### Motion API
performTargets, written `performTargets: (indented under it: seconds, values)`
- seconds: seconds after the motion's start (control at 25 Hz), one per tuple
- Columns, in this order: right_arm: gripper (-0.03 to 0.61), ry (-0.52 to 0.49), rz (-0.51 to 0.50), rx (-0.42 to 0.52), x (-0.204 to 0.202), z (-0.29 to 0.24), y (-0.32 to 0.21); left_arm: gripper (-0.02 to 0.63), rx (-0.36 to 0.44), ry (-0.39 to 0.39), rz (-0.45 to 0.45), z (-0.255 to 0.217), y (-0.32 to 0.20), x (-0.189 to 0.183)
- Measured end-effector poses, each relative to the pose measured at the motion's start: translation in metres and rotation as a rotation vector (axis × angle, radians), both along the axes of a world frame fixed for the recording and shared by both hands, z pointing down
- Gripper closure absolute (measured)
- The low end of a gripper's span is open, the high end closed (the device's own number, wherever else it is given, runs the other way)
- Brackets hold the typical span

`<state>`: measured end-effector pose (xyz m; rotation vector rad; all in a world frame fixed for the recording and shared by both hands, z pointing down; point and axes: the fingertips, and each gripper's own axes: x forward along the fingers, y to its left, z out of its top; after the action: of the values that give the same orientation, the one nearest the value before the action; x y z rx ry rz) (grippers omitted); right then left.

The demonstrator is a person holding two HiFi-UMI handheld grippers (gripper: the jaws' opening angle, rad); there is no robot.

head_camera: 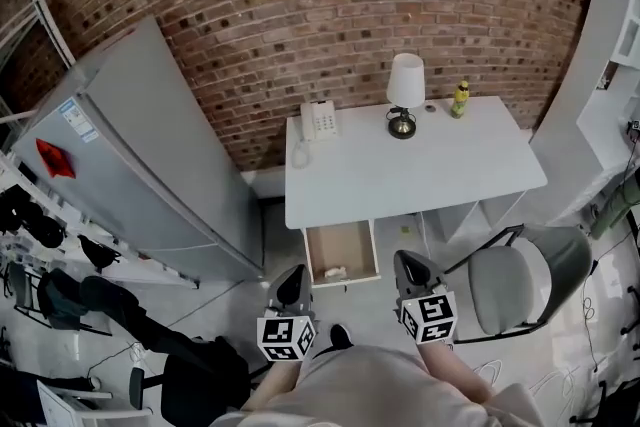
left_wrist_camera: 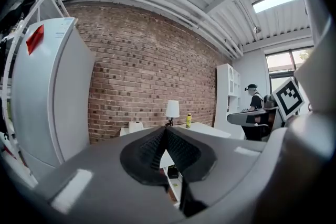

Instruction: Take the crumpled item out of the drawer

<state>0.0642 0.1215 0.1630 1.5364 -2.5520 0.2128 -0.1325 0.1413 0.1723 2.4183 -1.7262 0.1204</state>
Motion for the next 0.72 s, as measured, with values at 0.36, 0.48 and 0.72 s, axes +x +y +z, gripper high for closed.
performTargets:
  seconds: [0.36, 0.48, 0.72]
  values:
    - [0.569, 0.017, 0.051, -0.003, -0.037, -0.002, -0.077, 0.607, 0.002, -0.014, 0.092, 0.003, -0.087, -0.030]
    - [0.570, 0.022, 0.060, 0.003, -0.038, -0.003, -0.091, 0.607, 0.003, -0.011, 0.104, 0.004, -0.104, -0.027]
    - [0.571, 0.021, 0.044, 0.003, -0.020, -0.001, -0.117, 0.607, -0.014, 0.001, 0.067, 0.010, -0.127, -0.012]
